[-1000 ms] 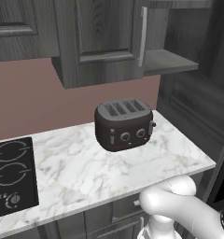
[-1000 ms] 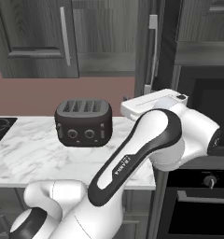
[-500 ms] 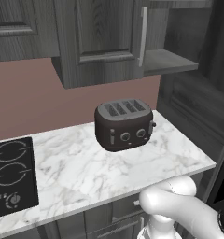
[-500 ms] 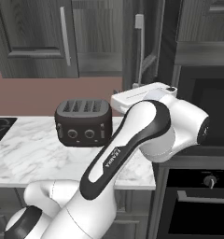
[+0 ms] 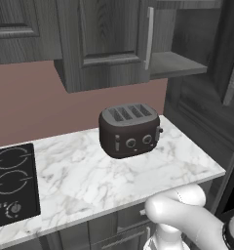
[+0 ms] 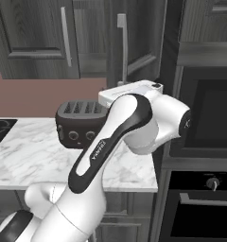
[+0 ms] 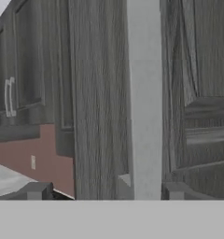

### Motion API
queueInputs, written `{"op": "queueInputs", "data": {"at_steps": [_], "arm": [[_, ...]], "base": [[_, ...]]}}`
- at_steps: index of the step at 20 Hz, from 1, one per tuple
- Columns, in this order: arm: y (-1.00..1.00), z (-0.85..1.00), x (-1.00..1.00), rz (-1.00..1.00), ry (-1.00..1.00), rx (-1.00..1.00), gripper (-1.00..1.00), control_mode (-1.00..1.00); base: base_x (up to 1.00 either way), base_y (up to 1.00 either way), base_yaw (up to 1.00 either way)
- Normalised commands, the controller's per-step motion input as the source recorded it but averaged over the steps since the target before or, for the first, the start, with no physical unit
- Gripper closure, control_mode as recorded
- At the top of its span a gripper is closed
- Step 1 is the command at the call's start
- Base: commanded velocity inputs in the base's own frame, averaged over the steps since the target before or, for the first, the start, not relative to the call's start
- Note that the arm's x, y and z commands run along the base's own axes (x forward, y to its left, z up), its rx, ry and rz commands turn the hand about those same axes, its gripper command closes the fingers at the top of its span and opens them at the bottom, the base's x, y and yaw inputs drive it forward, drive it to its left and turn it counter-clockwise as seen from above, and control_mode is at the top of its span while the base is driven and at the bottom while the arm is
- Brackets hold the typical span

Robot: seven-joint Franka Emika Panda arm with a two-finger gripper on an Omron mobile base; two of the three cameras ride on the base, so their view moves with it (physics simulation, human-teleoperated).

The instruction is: Open the cabinet. Pick the sponge and place it next to the sink. Then close the cabinet.

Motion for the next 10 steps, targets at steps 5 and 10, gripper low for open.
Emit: {"op": "queueInputs", "data": {"at_steps": [5,10], "arm": [[0.40,0.02,0.50,-0.15,0.00,0.00,-1.00,-1.00],[0.32,0.01,0.49,-0.22,0.00,0.00,-1.00,-1.00]], "base": [[0.00,0.00,0.00],[0.00,0.00,0.00]]}}
